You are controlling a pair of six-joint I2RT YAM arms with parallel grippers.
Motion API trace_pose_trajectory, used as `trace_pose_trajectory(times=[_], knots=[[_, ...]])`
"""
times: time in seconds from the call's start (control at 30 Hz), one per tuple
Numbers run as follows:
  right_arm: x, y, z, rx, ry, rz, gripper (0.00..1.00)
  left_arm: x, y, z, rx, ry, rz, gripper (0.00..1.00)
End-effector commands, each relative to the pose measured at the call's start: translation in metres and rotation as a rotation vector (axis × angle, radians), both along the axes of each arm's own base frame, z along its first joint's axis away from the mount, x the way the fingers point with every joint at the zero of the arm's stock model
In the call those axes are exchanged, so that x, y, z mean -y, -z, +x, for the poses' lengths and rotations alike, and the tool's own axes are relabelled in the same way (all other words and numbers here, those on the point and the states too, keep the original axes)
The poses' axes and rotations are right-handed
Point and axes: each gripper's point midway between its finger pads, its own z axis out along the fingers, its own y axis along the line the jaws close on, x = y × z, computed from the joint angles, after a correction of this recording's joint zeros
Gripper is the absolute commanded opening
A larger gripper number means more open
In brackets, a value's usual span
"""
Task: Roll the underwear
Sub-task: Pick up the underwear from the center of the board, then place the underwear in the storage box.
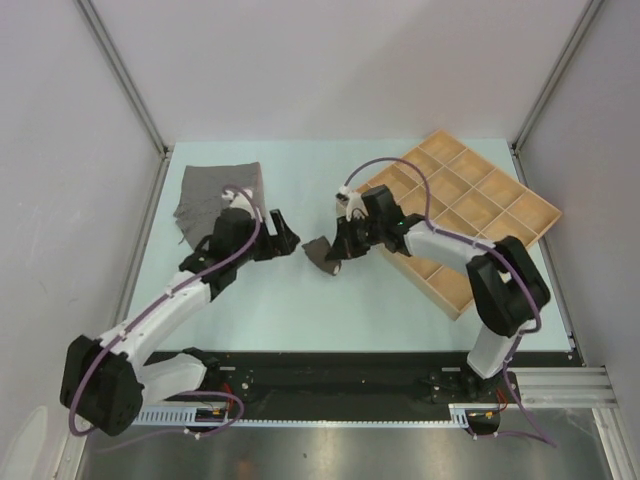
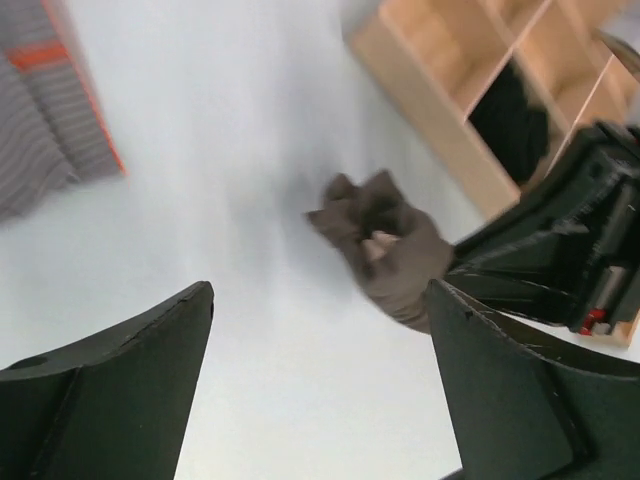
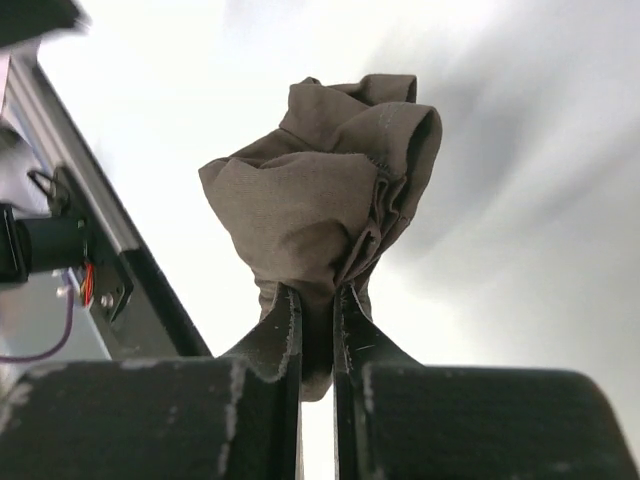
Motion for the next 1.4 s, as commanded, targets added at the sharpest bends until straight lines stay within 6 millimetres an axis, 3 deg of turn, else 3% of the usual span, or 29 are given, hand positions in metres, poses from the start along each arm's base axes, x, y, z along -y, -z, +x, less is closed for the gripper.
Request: trace_pose_trajectory(times=[0.0, 0.03, 0.1, 0.13, 0.17, 0.23, 0.3, 0.4, 0.57, 0.8, 1.07, 1.37], knots=[[0.037, -0.057, 0.036, 0.211, 0.08, -0.048, 0.0, -0.039, -0.044, 0.003, 0.011, -0.083, 0.054, 0.93], [0.046, -0.057, 0.038, 0.215, 0.094, -0.092, 0.0, -0.042, -0.067, 0.007, 0.051, -0.067, 0.036, 0.93], [0.061, -0.074, 0.062, 0.335, 0.144, -0.186, 0.0, -0.05, -0.084, 0.008, 0.081, -0.057, 0.077, 0.94], [0.067, -0.076, 0.066, 0.357, 0.149, -0.227, 0.0, -0.052, -0.108, 0.012, 0.134, -0.059, 0.086, 0.97], [0.074, -0.085, 0.08, 0.406, 0.19, -0.267, 0.0, -0.056, -0.113, 0.013, 0.145, -0.055, 0.112, 0.99], [0.08, -0.083, 0.094, 0.455, 0.193, -0.328, 0.0, -0.063, -0.132, 0.018, 0.209, -0.04, 0.166, 1.0], [0.09, -0.09, 0.115, 0.511, 0.242, -0.39, 0.0, -0.075, -0.134, 0.023, 0.225, -0.092, 0.205, 1.0], [0.102, -0.083, 0.144, 0.581, 0.275, -0.508, 0.0, -0.077, -0.125, 0.024, 0.261, -0.103, 0.175, 1.0], [0.116, -0.053, 0.175, 0.625, 0.258, -0.661, 0.0, -0.095, -0.123, 0.017, 0.276, -0.153, 0.196, 1.0], [0.123, -0.024, 0.207, 0.657, 0.273, -0.735, 0.0, -0.092, -0.117, 0.016, 0.265, -0.134, 0.191, 1.0], [0.121, -0.002, 0.217, 0.627, 0.262, -0.74, 0.0, -0.091, -0.113, 0.016, 0.253, -0.129, 0.194, 1.0], [0.106, 0.027, 0.208, 0.552, 0.225, -0.66, 0.0, -0.09, -0.11, 0.017, 0.242, -0.124, 0.198, 1.0]])
